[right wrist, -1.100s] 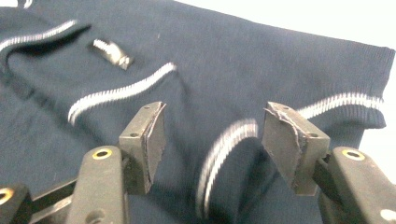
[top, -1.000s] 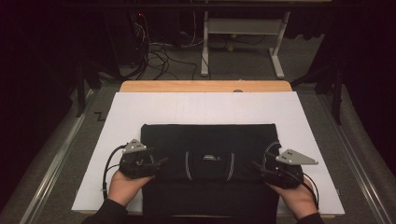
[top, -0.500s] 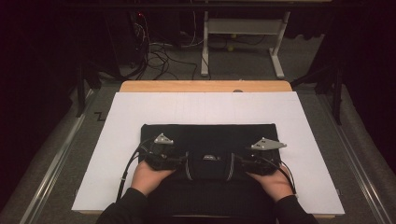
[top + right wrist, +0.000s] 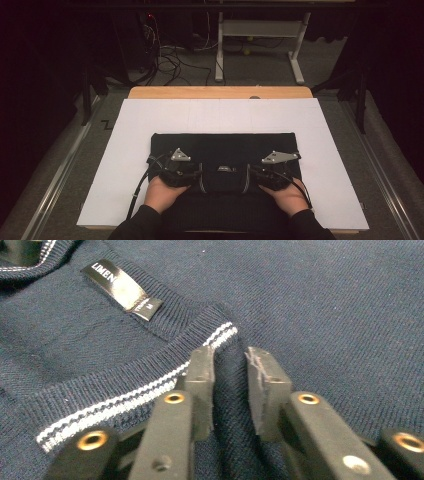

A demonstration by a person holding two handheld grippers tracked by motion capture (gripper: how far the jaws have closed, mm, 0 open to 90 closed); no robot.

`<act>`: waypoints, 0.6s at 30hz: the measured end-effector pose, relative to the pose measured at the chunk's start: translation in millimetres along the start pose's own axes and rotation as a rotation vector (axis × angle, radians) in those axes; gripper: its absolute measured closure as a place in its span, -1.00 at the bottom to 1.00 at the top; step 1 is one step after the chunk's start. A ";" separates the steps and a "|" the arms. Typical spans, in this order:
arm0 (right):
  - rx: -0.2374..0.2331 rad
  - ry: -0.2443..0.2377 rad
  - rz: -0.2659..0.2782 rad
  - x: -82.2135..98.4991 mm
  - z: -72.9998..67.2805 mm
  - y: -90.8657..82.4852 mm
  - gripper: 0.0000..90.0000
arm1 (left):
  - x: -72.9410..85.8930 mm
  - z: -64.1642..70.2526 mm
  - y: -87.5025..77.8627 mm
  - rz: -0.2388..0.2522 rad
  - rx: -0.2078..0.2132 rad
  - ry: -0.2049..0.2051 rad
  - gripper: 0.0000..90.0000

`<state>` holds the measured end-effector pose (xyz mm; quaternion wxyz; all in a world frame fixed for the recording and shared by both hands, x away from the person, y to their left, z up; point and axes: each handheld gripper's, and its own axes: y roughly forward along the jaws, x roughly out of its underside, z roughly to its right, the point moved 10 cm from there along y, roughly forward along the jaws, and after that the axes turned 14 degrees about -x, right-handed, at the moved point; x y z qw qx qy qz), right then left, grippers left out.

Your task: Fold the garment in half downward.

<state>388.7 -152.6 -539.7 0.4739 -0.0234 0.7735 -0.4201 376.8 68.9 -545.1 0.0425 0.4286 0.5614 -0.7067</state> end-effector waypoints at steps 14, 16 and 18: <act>0.001 -0.033 0.072 -7.5 -6.1 -13.6 0.83 | -5.1 -2.2 -7.4 0.071 -0.026 0.001 0.75; -0.002 -0.038 0.076 -7.8 -7.3 -14.8 0.83 | -6.3 -1.7 -9.2 0.084 -0.027 0.001 0.76; 0.000 -0.042 0.079 -7.9 -7.1 -15.3 0.83 | -7.4 -1.4 -10.9 0.094 -0.027 -0.002 0.77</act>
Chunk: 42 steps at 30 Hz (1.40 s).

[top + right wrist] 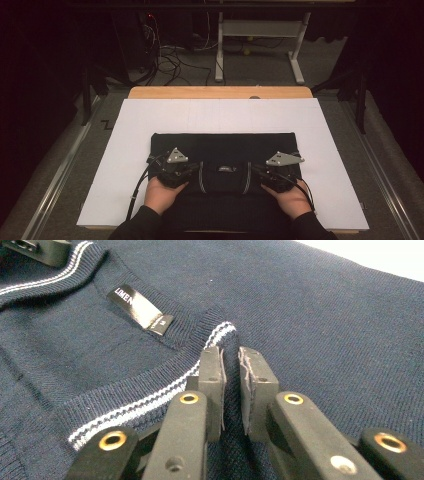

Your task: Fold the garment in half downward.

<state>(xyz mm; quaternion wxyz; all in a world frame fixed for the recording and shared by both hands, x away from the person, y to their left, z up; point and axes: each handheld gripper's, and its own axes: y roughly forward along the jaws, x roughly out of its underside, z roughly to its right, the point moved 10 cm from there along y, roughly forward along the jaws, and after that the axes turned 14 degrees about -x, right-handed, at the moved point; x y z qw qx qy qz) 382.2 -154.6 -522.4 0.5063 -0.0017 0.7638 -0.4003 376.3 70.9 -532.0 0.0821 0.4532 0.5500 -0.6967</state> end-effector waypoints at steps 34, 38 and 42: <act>-0.060 -0.108 0.153 -0.6 -46.6 -47.6 0.83 | 14.2 31.9 -78.6 0.143 0.099 0.047 0.80; -0.080 -0.134 0.160 5.5 -64.0 -57.6 0.83 | 26.9 43.2 -91.2 0.146 0.113 0.059 0.80; -0.097 -0.149 0.153 16.0 -78.6 -66.0 0.83 | 39.7 51.1 -100.3 0.140 0.119 0.070 0.80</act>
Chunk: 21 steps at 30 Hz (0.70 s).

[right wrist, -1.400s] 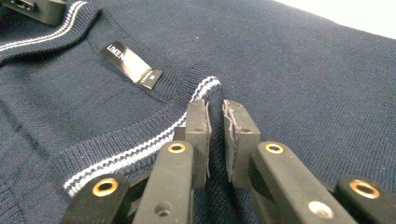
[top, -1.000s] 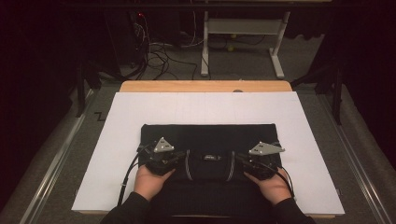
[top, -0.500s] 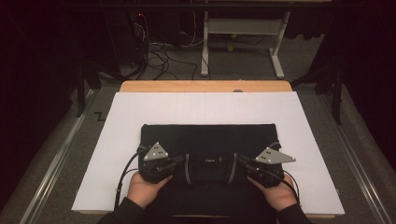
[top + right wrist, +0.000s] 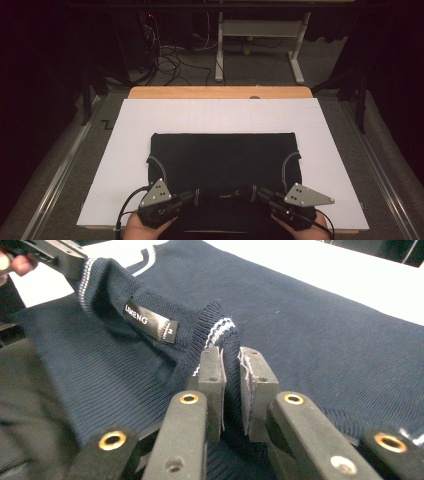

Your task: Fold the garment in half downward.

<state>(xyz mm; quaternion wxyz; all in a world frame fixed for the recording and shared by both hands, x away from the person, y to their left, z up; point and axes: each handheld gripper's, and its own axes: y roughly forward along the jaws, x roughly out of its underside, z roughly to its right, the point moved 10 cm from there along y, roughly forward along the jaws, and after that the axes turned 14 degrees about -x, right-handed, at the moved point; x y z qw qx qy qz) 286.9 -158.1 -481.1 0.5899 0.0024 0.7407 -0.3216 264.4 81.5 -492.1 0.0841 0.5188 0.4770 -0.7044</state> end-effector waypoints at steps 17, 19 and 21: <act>-0.062 0.026 -0.026 27.3 -35.4 -20.7 0.61 | 24.1 13.0 -23.9 0.005 0.037 -0.044 0.38; -0.049 0.026 -0.026 28.3 -33.1 -22.0 0.57 | 25.4 6.7 -21.6 0.002 0.026 -0.064 0.33; -0.029 0.037 -0.021 29.4 -27.6 -22.2 0.47 | 27.8 -1.6 -18.5 -0.003 0.006 -0.078 0.26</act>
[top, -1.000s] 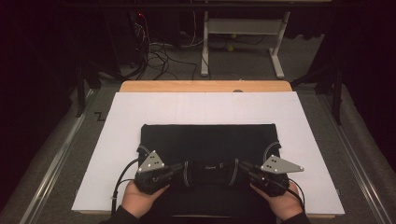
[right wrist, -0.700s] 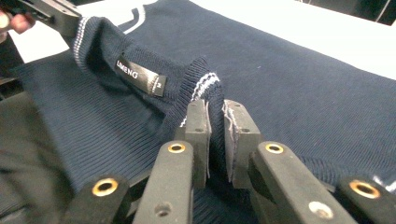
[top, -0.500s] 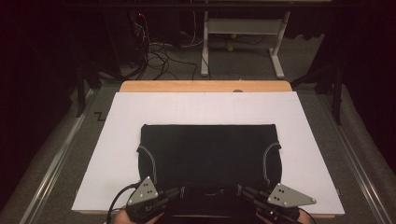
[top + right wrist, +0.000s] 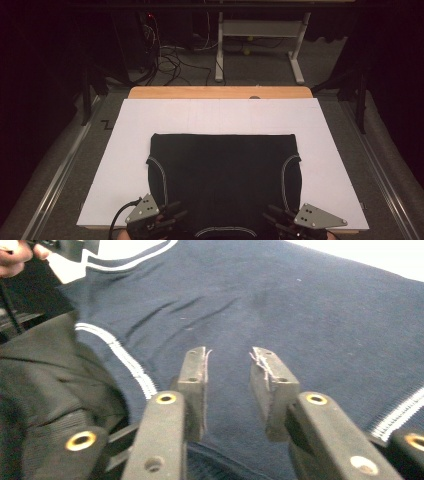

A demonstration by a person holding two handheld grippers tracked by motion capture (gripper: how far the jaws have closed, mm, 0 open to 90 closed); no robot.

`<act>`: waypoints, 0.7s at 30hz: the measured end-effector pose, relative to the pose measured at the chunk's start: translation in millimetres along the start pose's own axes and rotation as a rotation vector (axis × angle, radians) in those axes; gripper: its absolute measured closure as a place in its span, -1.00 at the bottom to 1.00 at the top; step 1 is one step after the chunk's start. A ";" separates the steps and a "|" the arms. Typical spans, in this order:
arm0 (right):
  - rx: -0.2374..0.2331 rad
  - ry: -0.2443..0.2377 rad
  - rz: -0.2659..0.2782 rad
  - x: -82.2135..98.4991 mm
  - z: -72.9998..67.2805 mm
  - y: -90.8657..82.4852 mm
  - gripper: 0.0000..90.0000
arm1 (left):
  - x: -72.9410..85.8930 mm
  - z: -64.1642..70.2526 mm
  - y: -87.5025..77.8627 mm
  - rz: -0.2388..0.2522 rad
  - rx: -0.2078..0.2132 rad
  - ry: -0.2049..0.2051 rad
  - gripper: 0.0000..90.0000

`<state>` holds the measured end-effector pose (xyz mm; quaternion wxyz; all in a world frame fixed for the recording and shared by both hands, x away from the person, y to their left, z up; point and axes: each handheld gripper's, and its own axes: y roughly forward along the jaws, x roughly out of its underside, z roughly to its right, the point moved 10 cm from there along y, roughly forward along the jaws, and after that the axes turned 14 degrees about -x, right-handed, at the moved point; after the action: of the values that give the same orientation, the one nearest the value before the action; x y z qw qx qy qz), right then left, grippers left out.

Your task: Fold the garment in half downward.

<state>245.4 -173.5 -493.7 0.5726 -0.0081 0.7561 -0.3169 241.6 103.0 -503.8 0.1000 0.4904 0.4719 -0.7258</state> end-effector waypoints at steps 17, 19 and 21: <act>0.167 0.121 0.097 3.4 58.3 -5.7 -0.45 | -4.8 -68.2 5.8 0.038 -0.161 -0.063 -0.34; 0.184 0.137 0.105 2.1 67.2 -5.8 -0.53 | -8.0 -74.5 4.9 0.045 -0.159 -0.075 -0.42; 0.202 0.144 0.101 1.6 74.9 -5.7 -0.56 | -11.4 -81.0 4.4 0.060 -0.166 -0.082 -0.49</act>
<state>308.0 -213.9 -503.0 0.5297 0.1105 0.7591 -0.3619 300.0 160.4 -503.2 0.1812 0.4642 0.5109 -0.7004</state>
